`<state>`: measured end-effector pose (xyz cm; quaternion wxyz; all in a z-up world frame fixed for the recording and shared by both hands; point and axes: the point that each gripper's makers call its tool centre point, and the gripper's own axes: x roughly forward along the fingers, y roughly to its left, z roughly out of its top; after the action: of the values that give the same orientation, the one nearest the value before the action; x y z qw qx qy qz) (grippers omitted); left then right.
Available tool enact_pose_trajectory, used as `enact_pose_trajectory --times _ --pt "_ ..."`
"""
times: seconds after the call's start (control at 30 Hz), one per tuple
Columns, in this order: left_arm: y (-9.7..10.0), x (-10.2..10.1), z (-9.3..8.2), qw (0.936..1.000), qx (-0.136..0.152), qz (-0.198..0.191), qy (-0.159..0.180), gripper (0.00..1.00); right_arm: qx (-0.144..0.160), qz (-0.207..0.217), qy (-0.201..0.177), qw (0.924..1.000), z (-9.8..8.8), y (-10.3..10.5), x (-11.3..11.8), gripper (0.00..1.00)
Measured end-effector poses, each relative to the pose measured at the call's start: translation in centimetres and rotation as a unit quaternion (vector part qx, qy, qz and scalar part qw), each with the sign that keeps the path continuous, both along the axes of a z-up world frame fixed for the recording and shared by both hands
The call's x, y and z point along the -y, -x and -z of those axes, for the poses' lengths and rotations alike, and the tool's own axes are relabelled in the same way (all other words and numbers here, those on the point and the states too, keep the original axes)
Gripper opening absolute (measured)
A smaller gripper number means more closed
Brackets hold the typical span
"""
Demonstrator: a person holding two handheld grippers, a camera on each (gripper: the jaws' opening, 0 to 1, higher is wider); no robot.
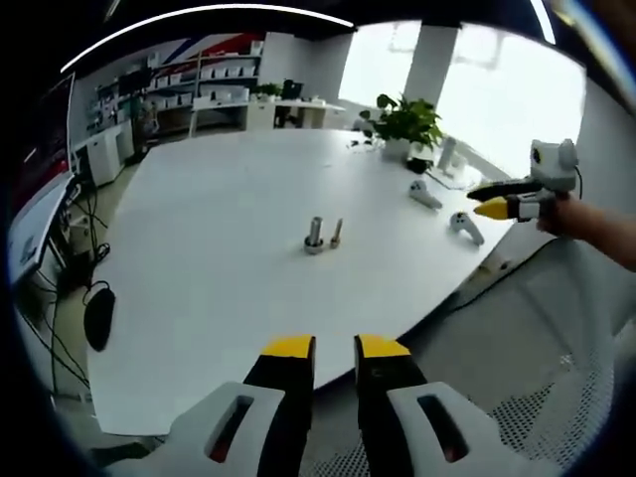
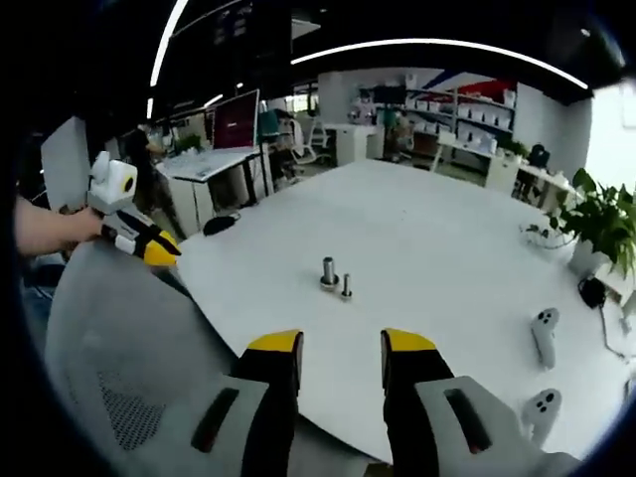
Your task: Place the washer onto the threaded stud by aligning its center hole with the stud, sliding it down to the base, and recovering from edge contact or off-axis alignment until the washer reaches the visible bottom stop.
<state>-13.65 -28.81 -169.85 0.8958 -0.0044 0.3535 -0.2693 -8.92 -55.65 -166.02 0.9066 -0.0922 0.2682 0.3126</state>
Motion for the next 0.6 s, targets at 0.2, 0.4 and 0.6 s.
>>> enact_pose_trajectory --times 0.2,0.4,0.6 --pt "-0.3 -0.2 -0.6 0.9998 0.016 -0.011 0.009 0.13 0.012 0.006 -0.043 0.9990 -0.1 0.8 0.3 0.33" --pt "-0.3 -0.4 -0.3 0.9998 0.013 -0.012 -0.001 0.13 0.004 0.005 -0.054 0.9985 0.7 -0.7 1.7 0.34" --pt "-0.6 -0.3 -0.9 0.9995 0.025 -0.012 0.012 0.13 0.002 0.067 -0.078 0.9947 -0.6 -1.0 2.1 0.35"
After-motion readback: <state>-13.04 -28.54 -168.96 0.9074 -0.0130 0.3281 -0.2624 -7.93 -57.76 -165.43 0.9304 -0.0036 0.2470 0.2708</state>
